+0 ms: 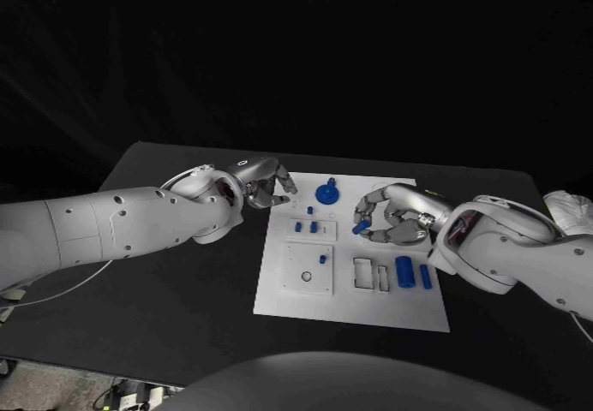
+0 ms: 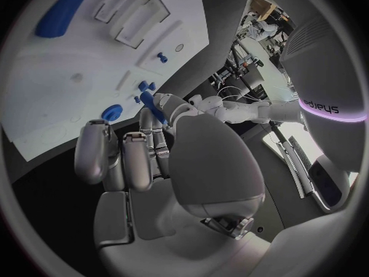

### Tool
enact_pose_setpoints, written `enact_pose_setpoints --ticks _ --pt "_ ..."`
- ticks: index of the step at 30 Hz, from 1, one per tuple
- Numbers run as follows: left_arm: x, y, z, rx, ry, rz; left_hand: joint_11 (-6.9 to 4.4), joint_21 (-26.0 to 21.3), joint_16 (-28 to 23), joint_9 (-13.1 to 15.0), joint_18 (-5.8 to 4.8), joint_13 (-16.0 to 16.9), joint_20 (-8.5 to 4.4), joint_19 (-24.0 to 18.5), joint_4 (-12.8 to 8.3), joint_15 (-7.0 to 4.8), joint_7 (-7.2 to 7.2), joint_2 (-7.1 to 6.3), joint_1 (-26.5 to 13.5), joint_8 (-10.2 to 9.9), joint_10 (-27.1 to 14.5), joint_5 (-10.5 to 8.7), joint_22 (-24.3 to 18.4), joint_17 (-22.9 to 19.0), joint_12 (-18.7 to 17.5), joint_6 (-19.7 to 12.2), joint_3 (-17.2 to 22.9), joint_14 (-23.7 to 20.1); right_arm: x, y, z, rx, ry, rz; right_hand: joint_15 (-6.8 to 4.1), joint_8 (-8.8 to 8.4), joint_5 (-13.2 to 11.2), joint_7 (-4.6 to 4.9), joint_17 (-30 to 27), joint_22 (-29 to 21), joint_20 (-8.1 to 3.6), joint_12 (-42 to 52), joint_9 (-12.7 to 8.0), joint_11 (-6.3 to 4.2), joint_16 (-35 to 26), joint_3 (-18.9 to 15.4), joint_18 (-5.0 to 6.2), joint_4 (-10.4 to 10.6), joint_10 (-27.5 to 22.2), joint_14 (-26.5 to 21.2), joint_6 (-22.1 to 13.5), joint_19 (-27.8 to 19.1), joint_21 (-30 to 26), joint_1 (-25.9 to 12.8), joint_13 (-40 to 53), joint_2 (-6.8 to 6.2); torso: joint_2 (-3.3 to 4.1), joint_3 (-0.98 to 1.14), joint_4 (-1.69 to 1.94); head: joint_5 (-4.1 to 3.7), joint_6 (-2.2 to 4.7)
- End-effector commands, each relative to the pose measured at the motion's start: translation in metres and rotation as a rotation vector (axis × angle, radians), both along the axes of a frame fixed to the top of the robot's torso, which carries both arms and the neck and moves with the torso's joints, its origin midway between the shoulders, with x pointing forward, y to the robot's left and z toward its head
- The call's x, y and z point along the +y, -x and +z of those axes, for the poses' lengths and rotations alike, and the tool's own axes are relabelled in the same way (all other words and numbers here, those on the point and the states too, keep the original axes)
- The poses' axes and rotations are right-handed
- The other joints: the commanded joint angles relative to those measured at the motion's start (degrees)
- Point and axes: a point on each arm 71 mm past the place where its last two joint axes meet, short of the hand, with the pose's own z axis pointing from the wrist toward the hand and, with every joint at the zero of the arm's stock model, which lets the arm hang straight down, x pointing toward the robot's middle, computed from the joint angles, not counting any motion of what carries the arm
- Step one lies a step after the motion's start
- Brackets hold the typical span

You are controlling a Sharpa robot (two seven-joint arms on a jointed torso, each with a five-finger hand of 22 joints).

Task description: Assemble the parts on the task board

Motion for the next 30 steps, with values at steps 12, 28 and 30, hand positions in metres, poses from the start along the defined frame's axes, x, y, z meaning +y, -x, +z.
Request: enact_pose_setpoints --ticks 12,28,30 --pt "-0.001 0.002 -0.001 0.011 -0.003 -0.006 -0.16 -0.4 -0.3 0.1 0.48 -0.1 -0.02 -0.4 -0.1 0.04 0.35 -0.08 0.7 0.2 0.3 -0.17 9.7 -0.1 -0.1 0.2 0.5 -0.3 0.076 0.017 -0.012 0.012 0.180 0.192 0.14 -0.98 -0.2 0.14 -0.2 9.1 0.15 -0.7 -0.5 0.06 -0.4 0.6 0.09 -0.2 0.8 -0.4 -0.3 -0.5 -0.5 -0.1 -0.3 -0.79 0.08 -0.02 0.20 1.09 -0.01" --pt "0.004 0.004 0.000 0.012 -0.003 0.002 -0.11 -0.4 -0.3 0.1 0.48 -0.2 -0.02 -0.4 -0.1 0.06 0.40 -0.12 0.8 0.2 0.3 -0.11 9.7 -0.1 -0.1 0.2 0.6 -0.4 0.112 0.036 -0.039 -0.025 0.187 0.279 0.11 -1.19 0.0 0.16 -0.1 9.1 0.14 -1.0 -0.6 0.04 -0.4 1.0 0.11 -0.5 1.2 -0.3 -0.1 -0.4 -0.6 -0.1 -0.4 -0.90 0.04 -0.01 -0.04 2.15 -0.01" --pt "0.004 0.004 0.000 0.013 -0.003 0.002 -0.11 -0.5 -0.3 0.1 0.49 -0.2 -0.02 -0.4 -0.1 0.06 0.41 -0.14 0.8 0.2 0.3 -0.11 9.7 -0.2 -0.1 0.2 0.6 -0.4 0.113 0.037 -0.041 -0.027 0.187 0.283 0.11 -1.19 0.0 0.16 -0.1 9.1 0.14 -1.0 -0.6 0.04 -0.4 1.0 0.11 -0.5 1.2 -0.3 -0.1 -0.4 -0.6 -0.1 -0.4 -0.90 0.05 -0.01 -0.04 2.21 -0.01"
